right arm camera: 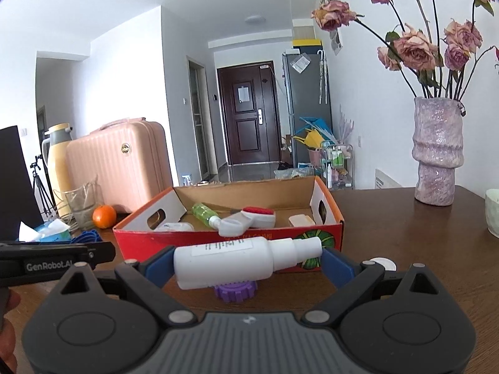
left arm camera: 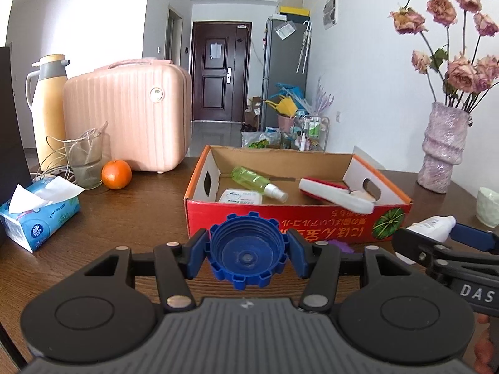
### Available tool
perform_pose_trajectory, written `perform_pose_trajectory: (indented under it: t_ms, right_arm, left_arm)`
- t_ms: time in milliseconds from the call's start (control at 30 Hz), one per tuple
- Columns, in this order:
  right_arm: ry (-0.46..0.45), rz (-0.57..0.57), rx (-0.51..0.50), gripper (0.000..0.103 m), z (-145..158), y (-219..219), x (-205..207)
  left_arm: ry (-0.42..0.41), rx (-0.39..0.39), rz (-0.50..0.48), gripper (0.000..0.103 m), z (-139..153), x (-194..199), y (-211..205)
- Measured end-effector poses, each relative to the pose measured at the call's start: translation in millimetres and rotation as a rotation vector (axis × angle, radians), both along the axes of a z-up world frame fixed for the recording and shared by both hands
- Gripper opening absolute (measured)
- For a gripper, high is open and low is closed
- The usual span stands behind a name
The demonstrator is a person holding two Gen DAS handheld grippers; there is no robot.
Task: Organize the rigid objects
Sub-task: 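Carry the blue cap with left tool while right tool carries the spray bottle over the box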
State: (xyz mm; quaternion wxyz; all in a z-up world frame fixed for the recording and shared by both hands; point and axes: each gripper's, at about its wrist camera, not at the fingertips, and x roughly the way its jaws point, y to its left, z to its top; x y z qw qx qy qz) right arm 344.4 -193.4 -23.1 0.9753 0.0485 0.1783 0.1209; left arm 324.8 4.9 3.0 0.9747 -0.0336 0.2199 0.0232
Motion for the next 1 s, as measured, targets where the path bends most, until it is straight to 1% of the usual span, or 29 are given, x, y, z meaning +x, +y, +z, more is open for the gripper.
perform_pose_trajectory:
  t_ms: [133, 400, 533, 767, 1000]
  right_arm:
    - [-0.010, 0.000, 0.005, 0.098, 4.2, -1.5, -0.2]
    - [-0.046, -0.009, -0.002, 0.098, 13.0, -2.2, 7.2]
    - [-0.058, -0.012, 0.001, 0.098, 18.3, -1.4, 16.8]
    - [-0.069, -0.022, 0.004, 0.098, 25.0, 2.4, 36.4]
    - [-0.056, -0.034, -0.001, 0.098, 26.4, 6.7, 58.9]
  left_arm:
    - [-0.018, 0.003, -0.004, 0.055, 5.9, -3.5, -3.4]
    - [-0.038, -0.009, -0.004, 0.055, 17.0, 9.8, -10.4]
    - [-0.059, 0.001, 0.002, 0.055, 20.8, 18.1, -14.3]
    - [-0.072, -0.020, 0.029, 0.055, 27.7, 37.5, -9.3]
    - [-0.082, -0.033, 0.047, 0.055, 32.8, 59.1, -4.6]
